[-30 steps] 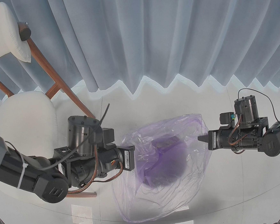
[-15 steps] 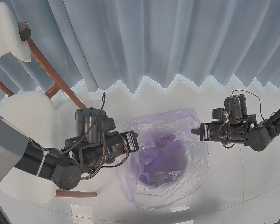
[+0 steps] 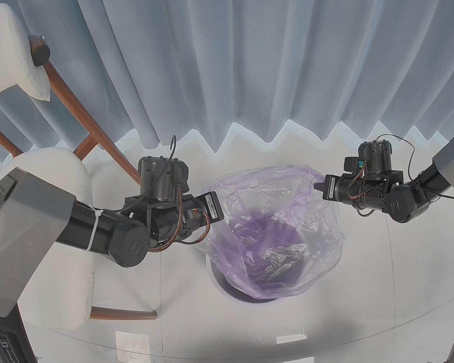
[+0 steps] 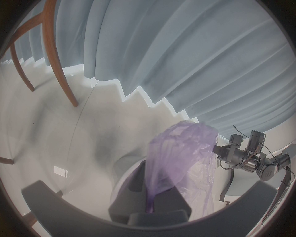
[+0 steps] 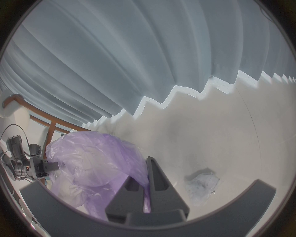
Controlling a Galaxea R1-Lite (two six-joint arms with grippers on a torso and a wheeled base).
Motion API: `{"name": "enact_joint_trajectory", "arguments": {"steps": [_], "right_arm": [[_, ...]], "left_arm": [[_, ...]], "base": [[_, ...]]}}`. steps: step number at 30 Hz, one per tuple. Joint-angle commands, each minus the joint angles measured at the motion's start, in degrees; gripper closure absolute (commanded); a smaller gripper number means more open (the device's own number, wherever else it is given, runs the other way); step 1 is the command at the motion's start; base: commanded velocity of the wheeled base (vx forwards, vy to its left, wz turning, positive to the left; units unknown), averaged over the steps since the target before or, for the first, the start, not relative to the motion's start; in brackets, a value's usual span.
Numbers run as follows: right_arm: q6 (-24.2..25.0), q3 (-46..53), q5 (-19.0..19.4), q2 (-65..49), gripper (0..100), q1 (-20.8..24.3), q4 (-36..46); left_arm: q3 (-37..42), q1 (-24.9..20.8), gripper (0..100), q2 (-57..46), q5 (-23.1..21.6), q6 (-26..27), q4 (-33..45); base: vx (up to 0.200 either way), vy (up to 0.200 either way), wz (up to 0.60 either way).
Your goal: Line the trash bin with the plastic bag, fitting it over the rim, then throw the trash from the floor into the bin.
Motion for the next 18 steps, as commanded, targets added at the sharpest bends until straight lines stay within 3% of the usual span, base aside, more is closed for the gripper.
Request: {"name": "enact_joint_trajectory", "arguments": {"steps": [1,10,18], "right_arm": [[-0.2,-3.4,-0.7,4.8,100,-0.5,-0.3],[-1.5,-10.3,-2.1,9.9,100,-0.2,0.2],[-3.7,-10.6,-2.2,12.2,100,1.0,0.1]], "left_arm": [[-2.8,0.9,100,4.1,0.4,-0.2,0.4],[-4.1,2.1,100,7.2,2.6,-0.2,0.5],[-4.1,4.1,100,8.9,2.9,-0.2,0.5]], "base": [[0.0,0.0,0.0],[0.0,0.0,0.0],[0.0,0.0,0.0]]}}
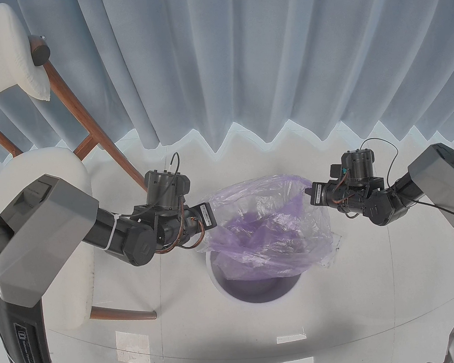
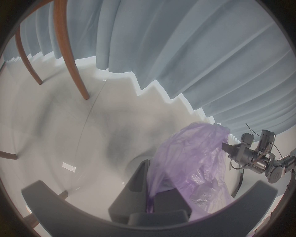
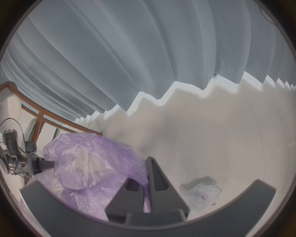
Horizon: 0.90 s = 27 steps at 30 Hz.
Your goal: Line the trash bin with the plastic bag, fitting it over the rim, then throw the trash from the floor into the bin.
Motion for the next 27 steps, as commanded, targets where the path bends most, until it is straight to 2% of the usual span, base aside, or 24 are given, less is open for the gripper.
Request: {"name": "enact_joint_trajectory", "arguments": {"steps": [1,7,13,14,17,20,23,27], "right_arm": [[-0.1,-0.7,0.0,2.2,100,0.7,0.0],[-0.5,-0.2,-0.1,3.6,100,0.4,-0.2],[-0.7,-1.3,0.0,4.2,100,-0.4,-0.1],[-0.6,-1.4,0.1,4.1,0,-0.6,-0.2],[0.8,-1.2,0.6,0.8,0,-0.6,-1.0],[5.0,0.7,3.6,-5.3,0,-0.6,1.0],[8.2,4.8,5.5,-12.0,0,-0.6,5.1],[12.3,11.5,6.1,-19.6,0,-1.2,6.9]], "left_arm": [[-0.3,1.8,100,1.6,0.1,0.1,0.0],[0.2,3.4,100,1.6,2.2,0.1,0.5],[-0.1,2.9,100,1.9,2.1,0.4,0.5],[-0.2,2.8,100,2.3,2.2,0.4,0.4],[-0.1,2.2,100,2.1,2.2,0.4,0.3],[-0.1,1.8,100,1.7,2.3,0.4,0.1],[-0.3,1.7,100,1.6,2.5,0.5,-0.2],[-0.7,1.4,100,0.7,2.7,0.5,-0.4]], "base": [[0.0,0.0,0.0],[0.0,0.0,0.0],[0.0,0.0,0.0],[0.0,0.0,0.0],[0.0,0.0,0.0],[0.0,0.0,0.0],[0.0,0.0,0.0],[0.0,0.0,0.0]]}}
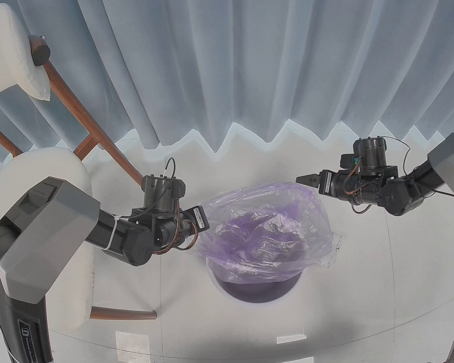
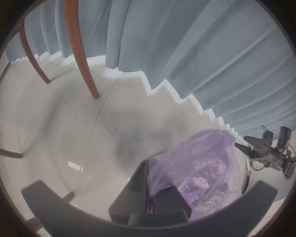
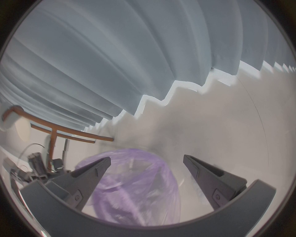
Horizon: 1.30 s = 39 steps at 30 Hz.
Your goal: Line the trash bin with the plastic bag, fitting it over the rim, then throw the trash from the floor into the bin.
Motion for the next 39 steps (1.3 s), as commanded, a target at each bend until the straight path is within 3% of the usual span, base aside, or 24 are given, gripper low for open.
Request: {"name": "enact_joint_trajectory", "arguments": {"steps": [1,4,5,15,19,23,25,30,39], "right_arm": [[5.1,9.1,1.6,-13.4,0,-0.8,3.0],[7.6,14.6,0.8,-16.6,0,-1.3,4.6],[8.6,16.6,0.1,-17.4,0,-1.3,4.9],[12.1,28.4,-1.7,-21.2,0,-0.6,4.6],[12.2,30.5,-1.7,-20.2,0,2.3,4.3],[13.5,30.2,-1.7,-19.1,0,2.4,4.3],[16.3,30.2,-1.7,-17.8,0,3.1,4.0],[18.9,30.2,-1.7,-15.4,0,3.7,0.8],[18.9,28.7,-2.8,-10.5,0,4.0,-2.0]], "left_arm": [[-0.4,-0.5,100,-1.3,0.6,0.1,-0.5],[-0.4,-0.3,100,-1.6,1.8,0.2,-1.2],[-0.5,0.0,0,-2.1,1.9,0.3,-1.2],[1.0,0.9,0,-11.1,1.2,0.5,-0.2],[9.1,1.0,0,-17.7,0.4,0.2,2.1],[15.9,0.2,0,-22.6,-3.6,-3.1,6.0],[19.3,-0.3,0,-24.9,-7.9,-6.5,9.6],[20.0,-1.2,0,-24.8,-8.4,-14.6,11.2],[18.1,-3.4,0,-20.7,-8.4,-16.0,10.6]], "base": [[0.0,0.0,0.0],[0.0,0.0,0.0],[0.0,0.0,0.0],[0.0,0.0,0.0],[0.0,0.0,0.0],[0.0,0.0,0.0],[0.0,0.0,0.0],[0.0,0.0,0.0],[0.0,0.0,0.0]]}}
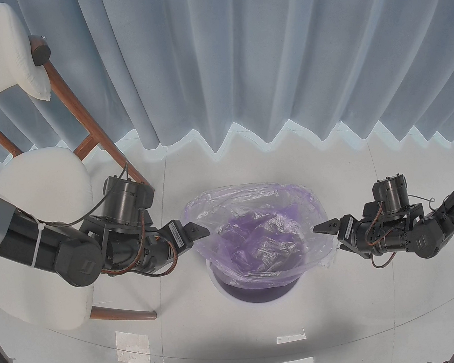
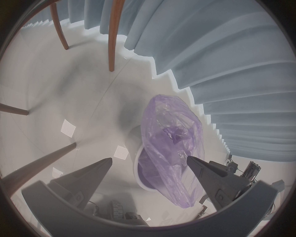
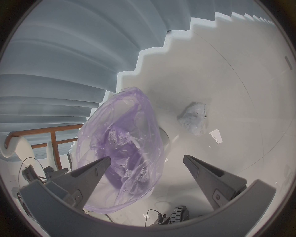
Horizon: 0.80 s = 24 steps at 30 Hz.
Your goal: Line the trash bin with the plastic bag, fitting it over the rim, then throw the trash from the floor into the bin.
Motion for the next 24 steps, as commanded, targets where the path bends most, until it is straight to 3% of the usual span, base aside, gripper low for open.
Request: {"name": "enact_joint_trajectory", "arguments": {"steps": [1,10,11,13,14,21,24], "right_arm": [[0.0,-1.3,-0.2,3.7,0,0.4,-0.2],[0.3,-1.8,-0.8,6.9,0,0.4,-5.2],[0.4,-1.9,-1.1,7.0,100,0.4,-5.9],[1.3,-1.8,-1.5,7.2,100,1.3,-6.8],[1.9,-1.7,-1.7,7.1,100,1.5,-7.0],[4.8,2.9,-7.4,6.4,100,3.9,-7.7],[4.5,5.7,-7.7,5.9,100,4.4,-11.2]], "left_arm": [[-1.9,-1.2,0,2.1,-0.1,-0.5,-0.1],[-4.8,-2.6,0,6.5,0.0,-0.6,-0.3],[-5.1,-2.9,0,6.9,0.0,-0.6,-0.3],[-5.4,-3.3,0,7.4,-0.1,-0.5,-0.3],[-5.4,-3.5,100,7.9,0.1,-0.1,-0.3],[-0.7,-5.7,100,6.6,3.2,-0.1,-0.5],[2.9,-6.0,100,5.0,4.6,-0.2,-0.4]], "base": [[0.0,0.0,0.0],[0.0,0.0,0.0],[0.0,0.0,0.0],[0.0,0.0,0.0],[0.0,0.0,0.0],[0.0,0.0,0.0],[0.0,0.0,0.0]]}}
